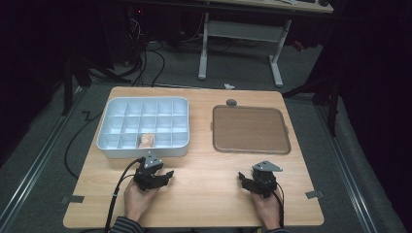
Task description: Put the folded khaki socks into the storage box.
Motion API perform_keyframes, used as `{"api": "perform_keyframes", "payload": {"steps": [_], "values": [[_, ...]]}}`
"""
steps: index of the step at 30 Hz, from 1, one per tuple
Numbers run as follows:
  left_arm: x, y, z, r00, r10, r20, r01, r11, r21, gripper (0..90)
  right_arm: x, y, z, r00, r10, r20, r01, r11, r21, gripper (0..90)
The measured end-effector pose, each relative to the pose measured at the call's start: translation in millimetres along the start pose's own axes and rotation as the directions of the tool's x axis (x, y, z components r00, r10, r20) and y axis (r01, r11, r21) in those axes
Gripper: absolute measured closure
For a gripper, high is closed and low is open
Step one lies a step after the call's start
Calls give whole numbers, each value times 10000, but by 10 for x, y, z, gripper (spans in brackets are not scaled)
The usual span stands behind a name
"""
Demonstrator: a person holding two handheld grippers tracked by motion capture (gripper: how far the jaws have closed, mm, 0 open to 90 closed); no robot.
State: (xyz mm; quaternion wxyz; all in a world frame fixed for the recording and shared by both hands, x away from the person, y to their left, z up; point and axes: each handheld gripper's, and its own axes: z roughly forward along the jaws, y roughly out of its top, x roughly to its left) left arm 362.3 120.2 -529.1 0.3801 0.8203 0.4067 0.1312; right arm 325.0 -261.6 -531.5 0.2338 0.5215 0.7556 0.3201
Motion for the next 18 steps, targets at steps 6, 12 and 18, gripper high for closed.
{"api": "perform_keyframes", "payload": {"steps": [6, 12, 18], "values": [[-28, -12, 25, 9996, 223, -146, -223, 9997, -41, 448, 1, 0, 0, 10000, 3, 0, -3, 10000, 1, 355], [-74, -41, 62, 9965, 724, -424, -736, 9969, -267, 406, 0, -1, 0, 10000, -7, 1, 7, 10000, -3, 355], [-75, -48, 57, 9968, 698, -399, -709, 9971, -266, 378, 1, -1, 0, 10000, -4, 1, 4, 10000, 0, 354]]}}
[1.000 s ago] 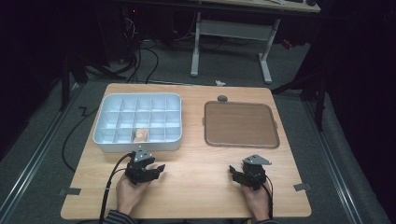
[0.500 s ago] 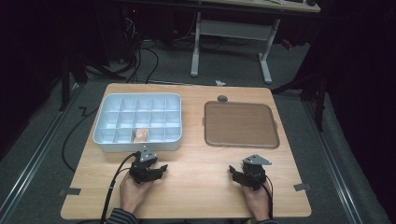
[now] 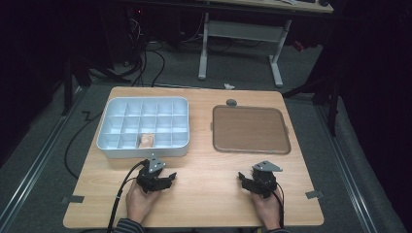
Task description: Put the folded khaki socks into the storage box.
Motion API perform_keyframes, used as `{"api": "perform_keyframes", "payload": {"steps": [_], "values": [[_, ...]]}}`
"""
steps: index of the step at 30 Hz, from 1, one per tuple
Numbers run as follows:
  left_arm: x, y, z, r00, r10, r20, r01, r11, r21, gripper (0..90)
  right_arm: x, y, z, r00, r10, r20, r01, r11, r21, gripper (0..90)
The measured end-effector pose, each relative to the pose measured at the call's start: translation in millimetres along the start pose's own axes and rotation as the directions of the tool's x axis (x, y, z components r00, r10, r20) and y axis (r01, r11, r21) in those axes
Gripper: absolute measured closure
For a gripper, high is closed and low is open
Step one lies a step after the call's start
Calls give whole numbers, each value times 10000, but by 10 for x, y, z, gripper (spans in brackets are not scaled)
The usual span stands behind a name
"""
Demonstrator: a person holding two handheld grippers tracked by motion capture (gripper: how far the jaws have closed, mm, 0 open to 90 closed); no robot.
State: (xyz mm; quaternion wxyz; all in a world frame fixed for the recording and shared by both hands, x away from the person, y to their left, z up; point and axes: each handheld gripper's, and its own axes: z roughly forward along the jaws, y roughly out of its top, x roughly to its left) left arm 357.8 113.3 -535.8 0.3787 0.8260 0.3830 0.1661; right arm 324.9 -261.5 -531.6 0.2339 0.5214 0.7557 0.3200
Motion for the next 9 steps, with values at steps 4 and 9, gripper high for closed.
{"api": "perform_keyframes", "payload": {"steps": [4, 9], "values": [[-2, -2, -2, 10000, -14, -22, 14, 10000, 12, 369, 0, 0, 0, 10000, -2, -6, 2, 10000, 1, 352], [-3, -6, -6, 10000, -40, -45, 40, 10000, 22, 360, -2, -1, -1, 10000, -26, -21, 26, 10000, 2, 350]]}}
